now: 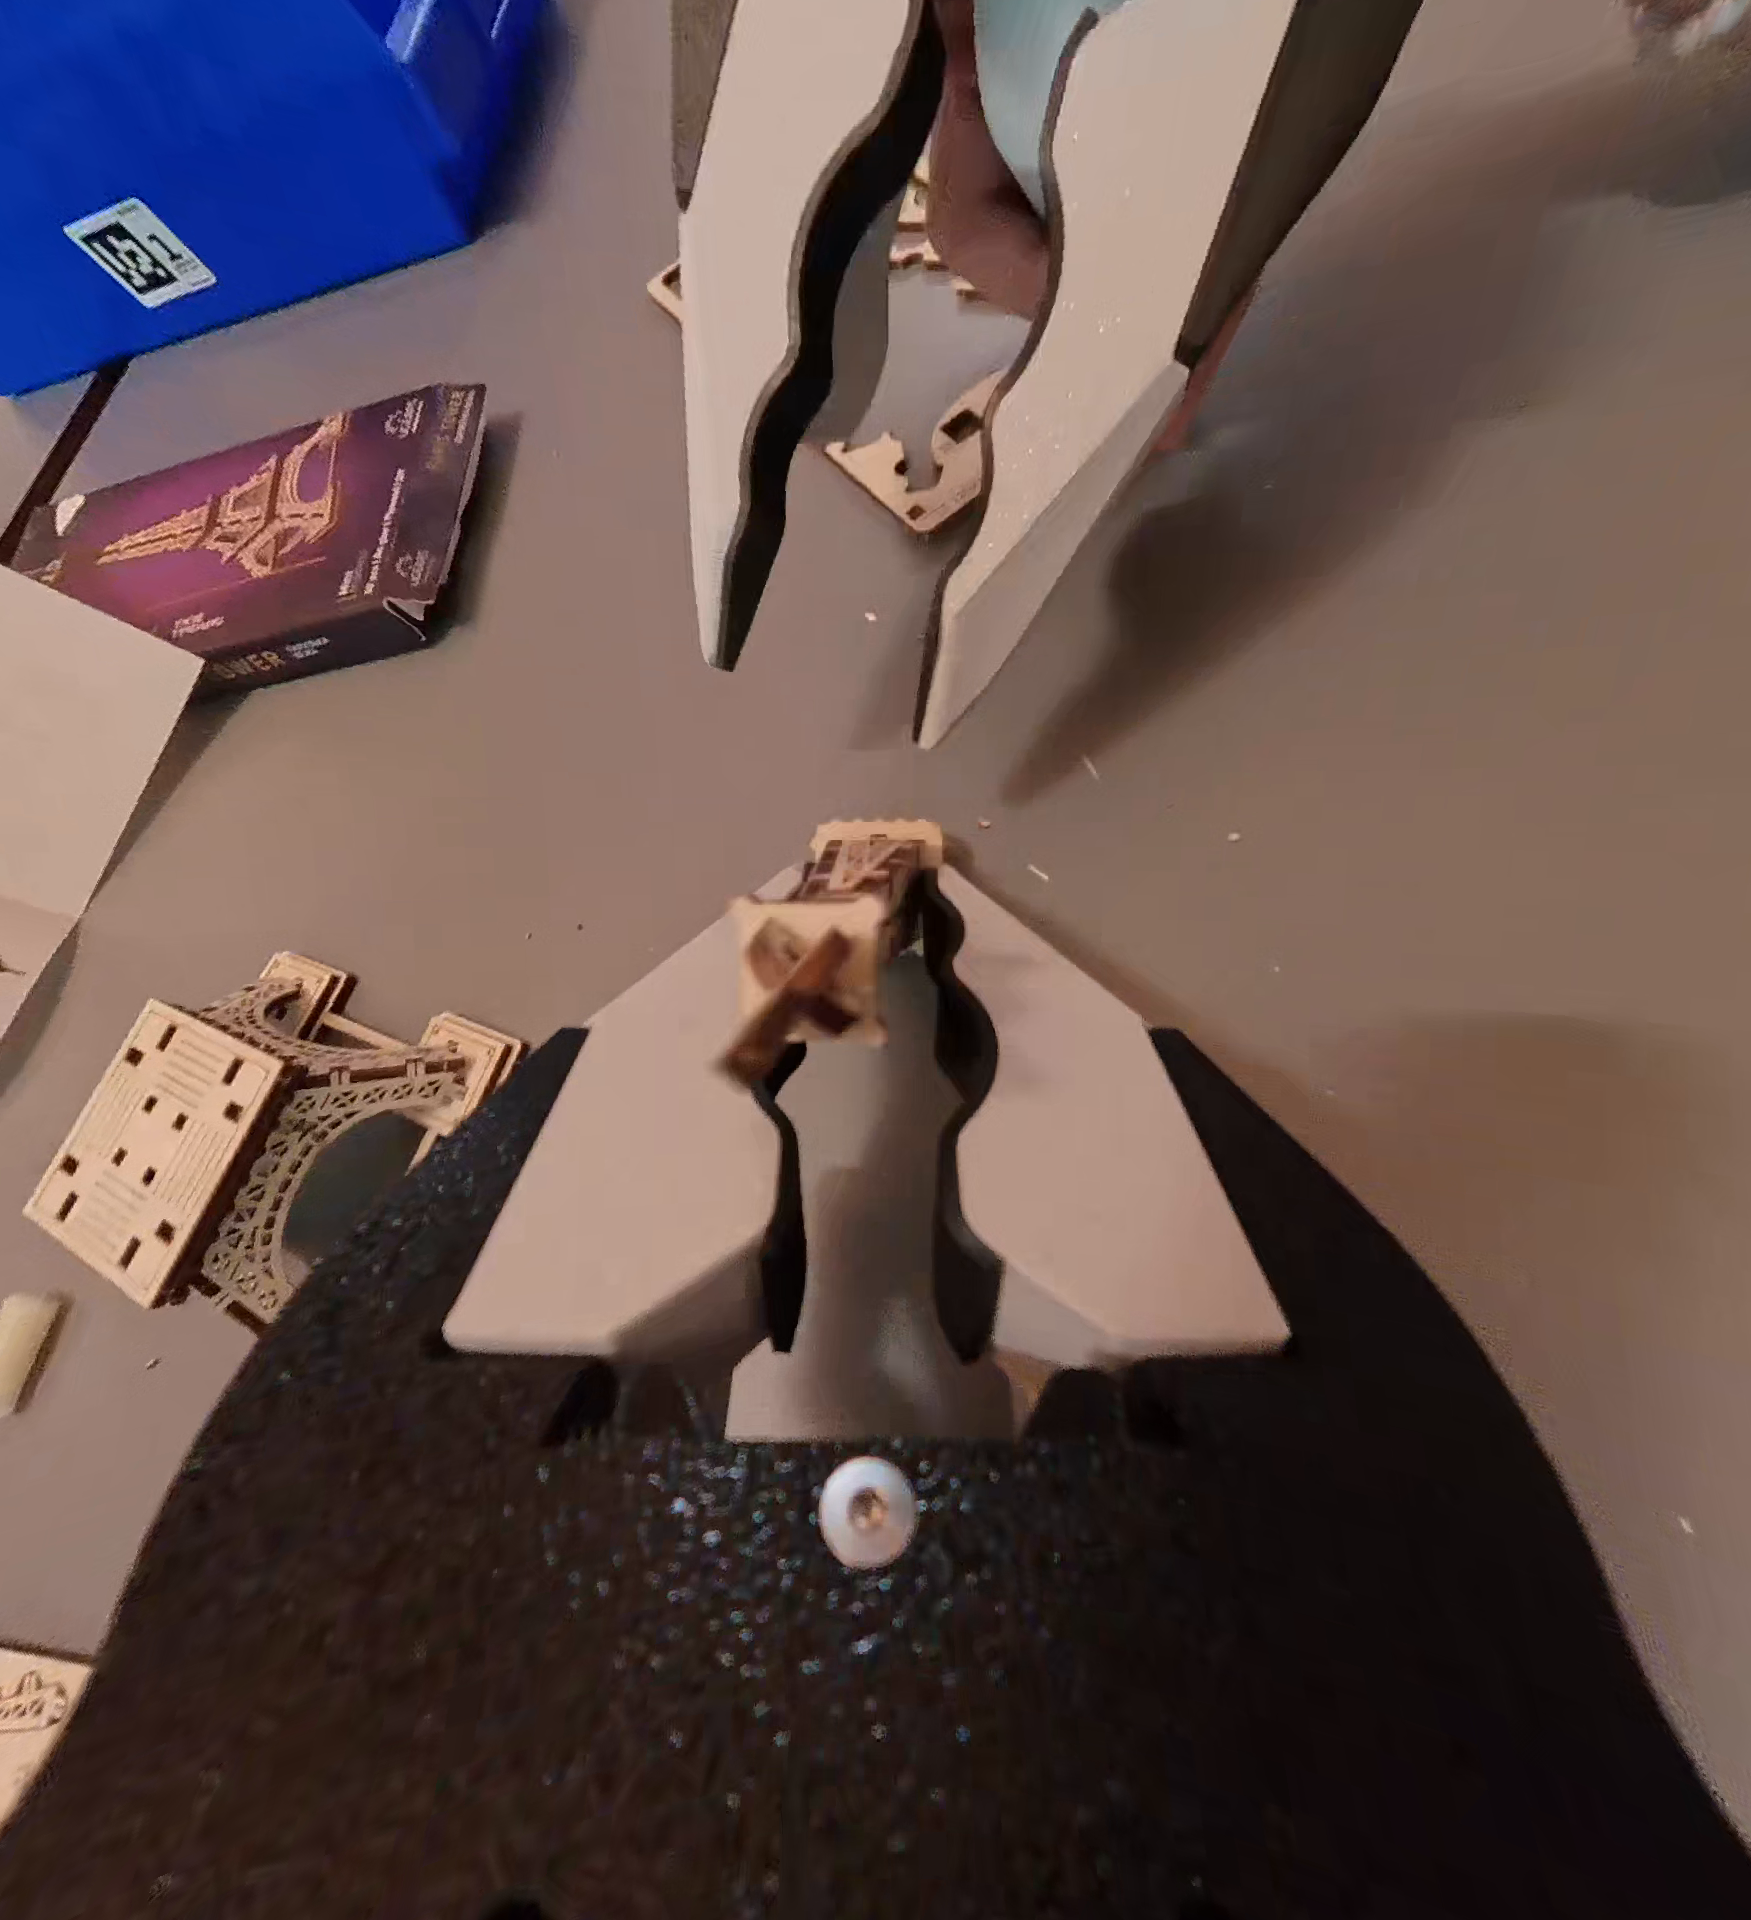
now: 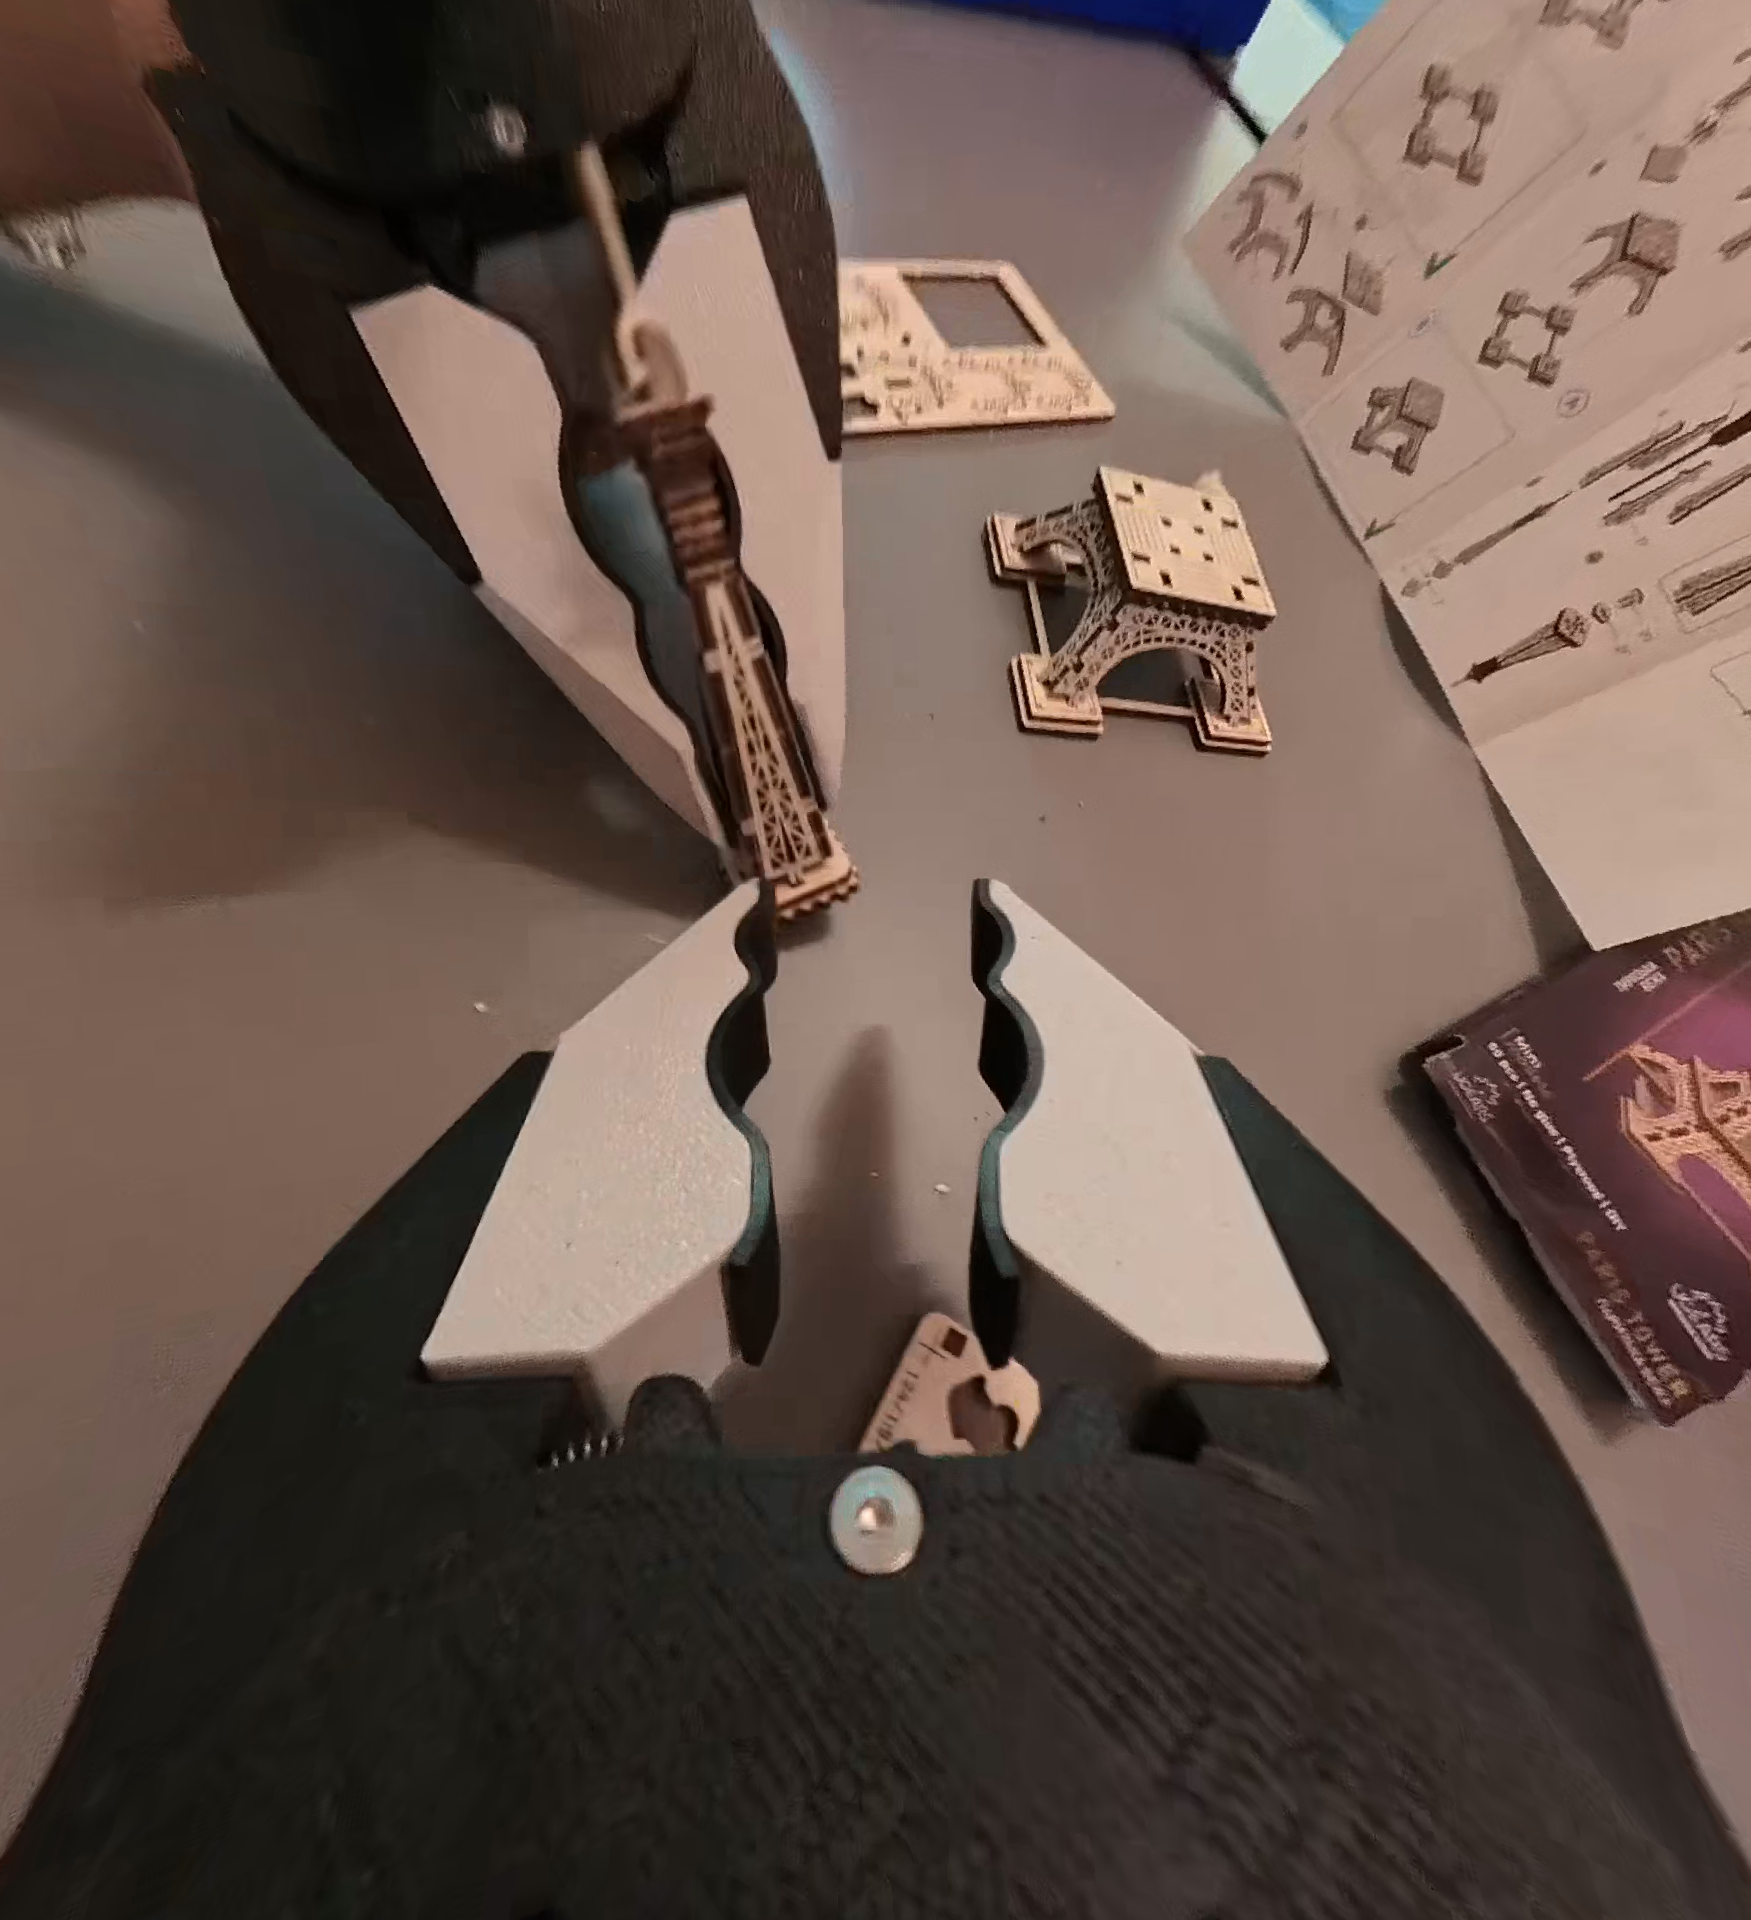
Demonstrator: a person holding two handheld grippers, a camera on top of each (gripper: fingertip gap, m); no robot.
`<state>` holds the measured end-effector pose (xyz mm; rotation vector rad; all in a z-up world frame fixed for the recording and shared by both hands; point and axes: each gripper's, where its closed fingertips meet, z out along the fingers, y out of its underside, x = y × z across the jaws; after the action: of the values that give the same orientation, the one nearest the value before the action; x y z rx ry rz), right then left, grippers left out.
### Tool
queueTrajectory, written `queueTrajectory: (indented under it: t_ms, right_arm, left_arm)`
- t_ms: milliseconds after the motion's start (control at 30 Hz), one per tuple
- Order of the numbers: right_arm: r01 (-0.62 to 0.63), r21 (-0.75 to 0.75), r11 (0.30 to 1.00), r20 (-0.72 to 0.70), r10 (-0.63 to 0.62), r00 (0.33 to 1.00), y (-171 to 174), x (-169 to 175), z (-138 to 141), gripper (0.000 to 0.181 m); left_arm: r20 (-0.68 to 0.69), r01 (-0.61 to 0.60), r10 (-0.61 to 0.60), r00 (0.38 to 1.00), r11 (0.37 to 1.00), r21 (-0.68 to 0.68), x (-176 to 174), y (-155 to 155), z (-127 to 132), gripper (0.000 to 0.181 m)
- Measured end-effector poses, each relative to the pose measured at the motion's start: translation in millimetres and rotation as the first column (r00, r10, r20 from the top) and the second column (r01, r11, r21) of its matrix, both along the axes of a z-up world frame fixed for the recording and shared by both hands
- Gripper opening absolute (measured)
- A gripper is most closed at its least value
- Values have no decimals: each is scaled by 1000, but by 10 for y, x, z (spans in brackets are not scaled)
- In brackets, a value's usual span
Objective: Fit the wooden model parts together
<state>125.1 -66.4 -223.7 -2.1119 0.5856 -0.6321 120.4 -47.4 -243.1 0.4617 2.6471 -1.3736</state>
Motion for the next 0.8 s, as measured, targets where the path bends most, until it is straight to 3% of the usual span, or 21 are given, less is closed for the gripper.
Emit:
queueTrajectory:
  t_ms: [200, 300, 800]
  right_arm:
    - [-90, -12, 996, -32, 89, 995, 124, 10, -57, 39]
    - [-68, -57, 996, -65, 65, 996, 50, 21, -168, 36]
    - [60, 23, 998, -116, -57, 992, -257, -28, -141, 27]
  left_arm:
    - [-103, 2, 4, 995, 999, 54, 47, -26, -33, 17]
    - [-93, 11, -3, 996, 996, 88, 83, -46, -34, 17]
    - [-114, 83, -41, 993, 916, 393, 78, -132, -113, 17]
